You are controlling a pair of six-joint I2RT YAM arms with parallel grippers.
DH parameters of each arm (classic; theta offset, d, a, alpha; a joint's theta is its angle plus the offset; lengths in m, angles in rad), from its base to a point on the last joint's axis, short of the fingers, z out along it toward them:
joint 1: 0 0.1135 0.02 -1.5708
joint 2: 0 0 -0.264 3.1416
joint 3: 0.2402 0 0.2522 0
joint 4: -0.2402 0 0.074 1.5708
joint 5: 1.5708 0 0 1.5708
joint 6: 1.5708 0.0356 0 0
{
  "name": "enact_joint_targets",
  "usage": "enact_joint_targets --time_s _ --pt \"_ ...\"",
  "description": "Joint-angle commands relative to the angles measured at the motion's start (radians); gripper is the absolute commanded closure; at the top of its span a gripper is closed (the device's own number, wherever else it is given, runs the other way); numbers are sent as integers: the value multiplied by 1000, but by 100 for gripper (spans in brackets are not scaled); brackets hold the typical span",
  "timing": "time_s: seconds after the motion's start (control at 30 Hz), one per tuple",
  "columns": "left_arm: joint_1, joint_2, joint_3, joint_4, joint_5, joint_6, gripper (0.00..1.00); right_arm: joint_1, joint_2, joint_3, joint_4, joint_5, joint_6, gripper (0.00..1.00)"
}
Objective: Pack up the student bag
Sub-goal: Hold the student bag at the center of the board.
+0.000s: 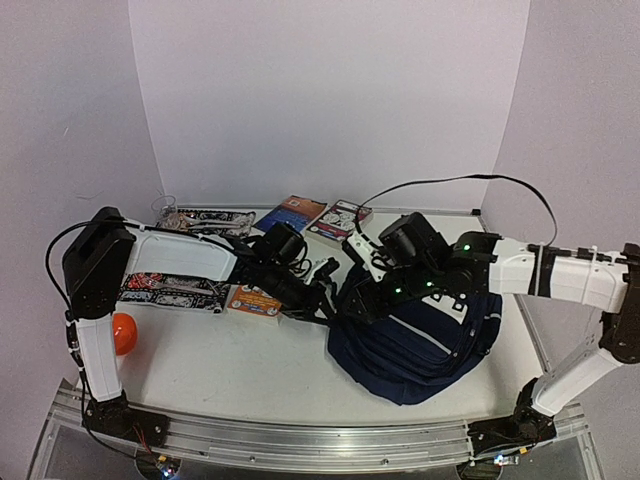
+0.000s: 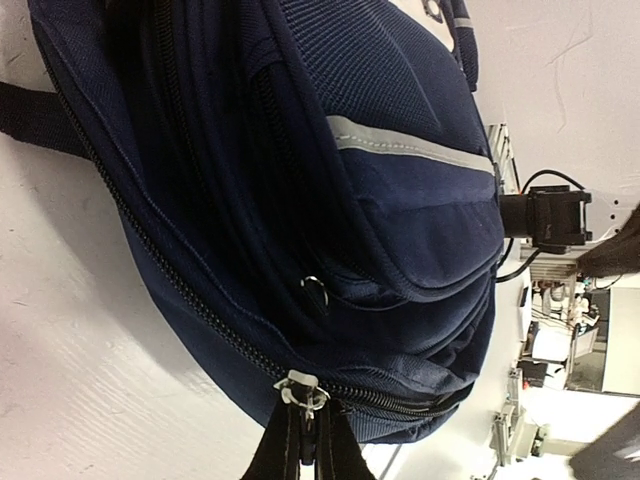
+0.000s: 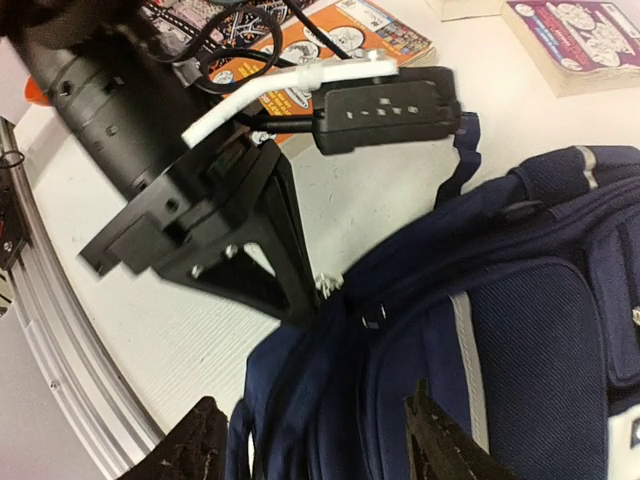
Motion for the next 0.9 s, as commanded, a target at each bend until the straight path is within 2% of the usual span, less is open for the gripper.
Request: enact_joint_targets --time_s 0.0,0.3,0.43,0.63,0.87 --pt "-13 -94 38 143 61 -67 100 9 67 29 16 16 17 43" --pt "-18 -132 19 213 96 -116 100 10 122 -28 50 35 47 58" --pt "-18 -155 15 222 103 -114 100 10 103 -69 49 106 64 71" --pt "-4 -167 -21 216 50 -87 100 11 2 -133 35 109 70 100" --pt "67 -85 -4 109 -99 18 100 10 -192 -207 -3 46 24 100"
